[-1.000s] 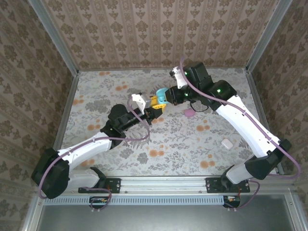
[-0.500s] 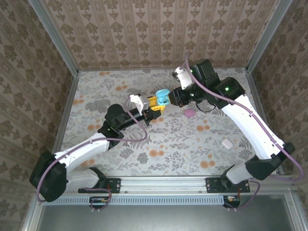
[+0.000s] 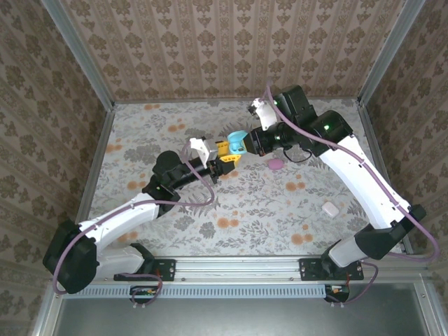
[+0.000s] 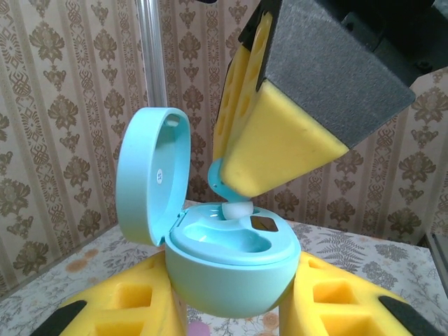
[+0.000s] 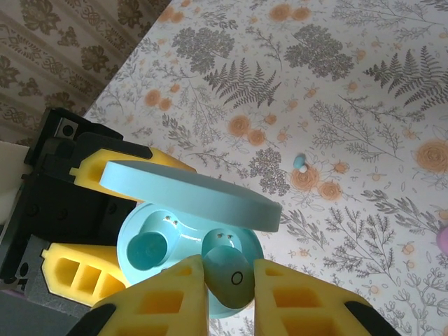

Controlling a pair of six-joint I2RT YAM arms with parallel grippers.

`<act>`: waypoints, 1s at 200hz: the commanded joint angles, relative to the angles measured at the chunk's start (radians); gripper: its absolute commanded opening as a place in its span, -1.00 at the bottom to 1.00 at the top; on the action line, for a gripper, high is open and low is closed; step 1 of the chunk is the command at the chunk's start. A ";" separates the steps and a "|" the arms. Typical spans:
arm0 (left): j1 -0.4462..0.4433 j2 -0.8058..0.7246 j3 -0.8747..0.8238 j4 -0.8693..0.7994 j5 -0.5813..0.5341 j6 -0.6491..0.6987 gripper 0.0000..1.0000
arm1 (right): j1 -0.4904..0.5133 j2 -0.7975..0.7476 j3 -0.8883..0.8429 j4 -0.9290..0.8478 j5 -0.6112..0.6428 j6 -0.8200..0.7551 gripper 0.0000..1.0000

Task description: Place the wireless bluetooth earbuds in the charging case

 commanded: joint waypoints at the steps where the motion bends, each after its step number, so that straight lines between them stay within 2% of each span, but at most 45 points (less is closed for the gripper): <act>1: 0.007 -0.004 0.039 0.034 0.027 0.005 -0.37 | -0.005 0.010 0.022 -0.017 -0.022 -0.024 -0.62; 14: 0.008 -0.005 0.037 0.036 0.021 0.004 -0.37 | -0.005 0.015 0.029 -0.034 -0.039 -0.042 -0.61; 31: 0.007 -0.006 0.037 0.036 0.020 0.000 -0.37 | -0.005 0.021 0.045 -0.070 -0.031 -0.058 -0.49; 79: 0.006 0.005 0.040 0.045 0.024 -0.012 -0.37 | -0.006 0.011 0.044 -0.037 -0.033 -0.036 -0.31; 95: 0.006 0.005 0.040 0.044 0.024 -0.016 -0.37 | -0.008 0.005 0.036 -0.017 -0.047 -0.033 -0.35; 115: 0.004 0.003 0.039 0.042 0.025 -0.015 -0.37 | -0.008 0.004 0.039 -0.004 -0.073 -0.022 -0.31; 134: 0.004 0.000 0.038 0.040 0.018 -0.012 -0.38 | -0.012 -0.009 0.036 0.004 -0.040 -0.011 -0.22; 166: 0.005 -0.005 0.029 0.041 0.004 -0.005 -0.38 | -0.053 -0.135 -0.072 0.163 -0.045 0.060 -0.19; 200: 0.007 -0.017 0.020 0.034 -0.011 0.005 -0.38 | -0.167 -0.240 -0.236 0.332 -0.019 0.216 -0.15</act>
